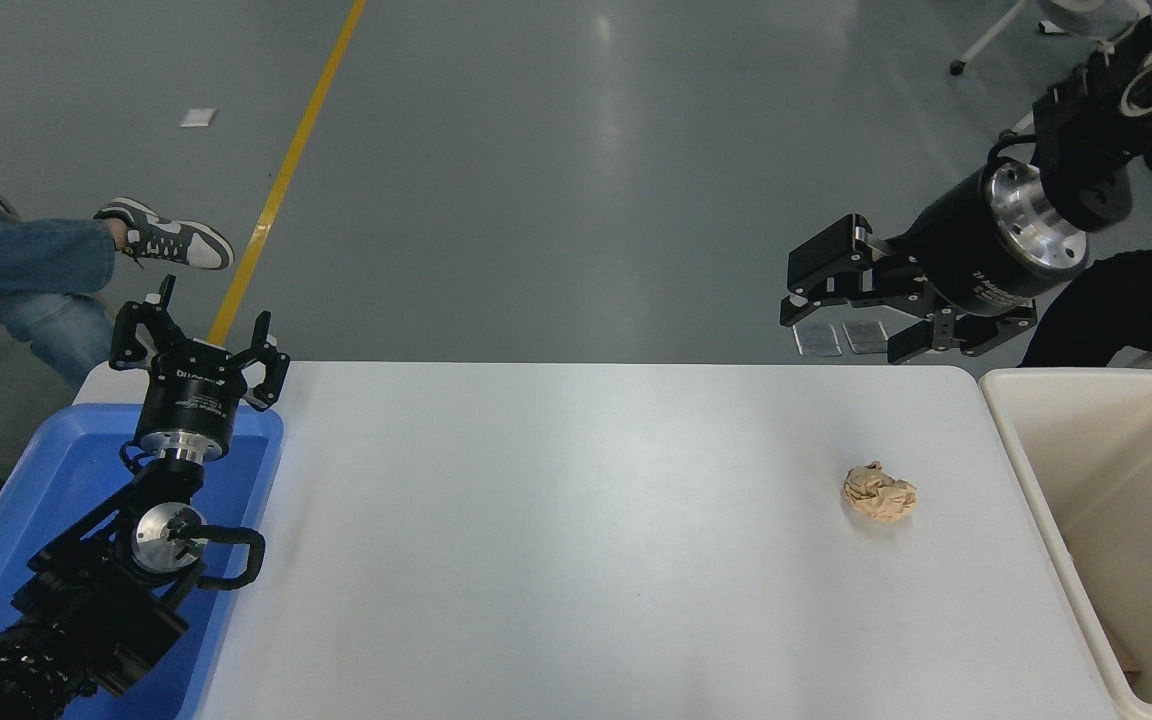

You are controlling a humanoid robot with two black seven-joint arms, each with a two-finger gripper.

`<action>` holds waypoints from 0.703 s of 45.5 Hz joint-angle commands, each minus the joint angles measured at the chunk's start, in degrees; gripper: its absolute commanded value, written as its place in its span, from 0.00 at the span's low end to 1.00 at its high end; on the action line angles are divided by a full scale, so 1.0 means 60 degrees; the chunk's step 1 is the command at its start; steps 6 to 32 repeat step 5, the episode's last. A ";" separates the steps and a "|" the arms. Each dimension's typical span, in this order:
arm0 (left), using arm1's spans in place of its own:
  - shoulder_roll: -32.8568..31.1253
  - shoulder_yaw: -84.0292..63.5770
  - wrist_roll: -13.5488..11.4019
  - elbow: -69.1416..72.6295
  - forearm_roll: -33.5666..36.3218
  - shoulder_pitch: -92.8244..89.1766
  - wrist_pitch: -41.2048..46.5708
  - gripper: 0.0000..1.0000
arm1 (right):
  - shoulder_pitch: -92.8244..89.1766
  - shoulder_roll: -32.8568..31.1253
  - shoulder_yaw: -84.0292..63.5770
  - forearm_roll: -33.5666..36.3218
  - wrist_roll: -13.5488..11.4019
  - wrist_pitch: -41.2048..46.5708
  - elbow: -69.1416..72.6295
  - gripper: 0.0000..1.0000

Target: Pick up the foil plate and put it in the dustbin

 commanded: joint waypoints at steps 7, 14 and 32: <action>0.0000 0.0000 0.0000 -0.0007 0.0002 0.0000 0.0000 0.99 | 0.0279 -0.0108 -0.0131 -0.0417 -0.0181 0.0148 0.0296 1.00; 0.0000 0.0000 0.0000 -0.0007 0.0002 0.0000 0.0000 0.99 | 0.0279 -0.0108 -0.0131 -0.0417 -0.0181 0.0148 0.0296 1.00; 0.0000 0.0000 0.0000 -0.0007 0.0002 0.0000 0.0000 0.99 | 0.0279 -0.0108 -0.0131 -0.0417 -0.0181 0.0148 0.0296 1.00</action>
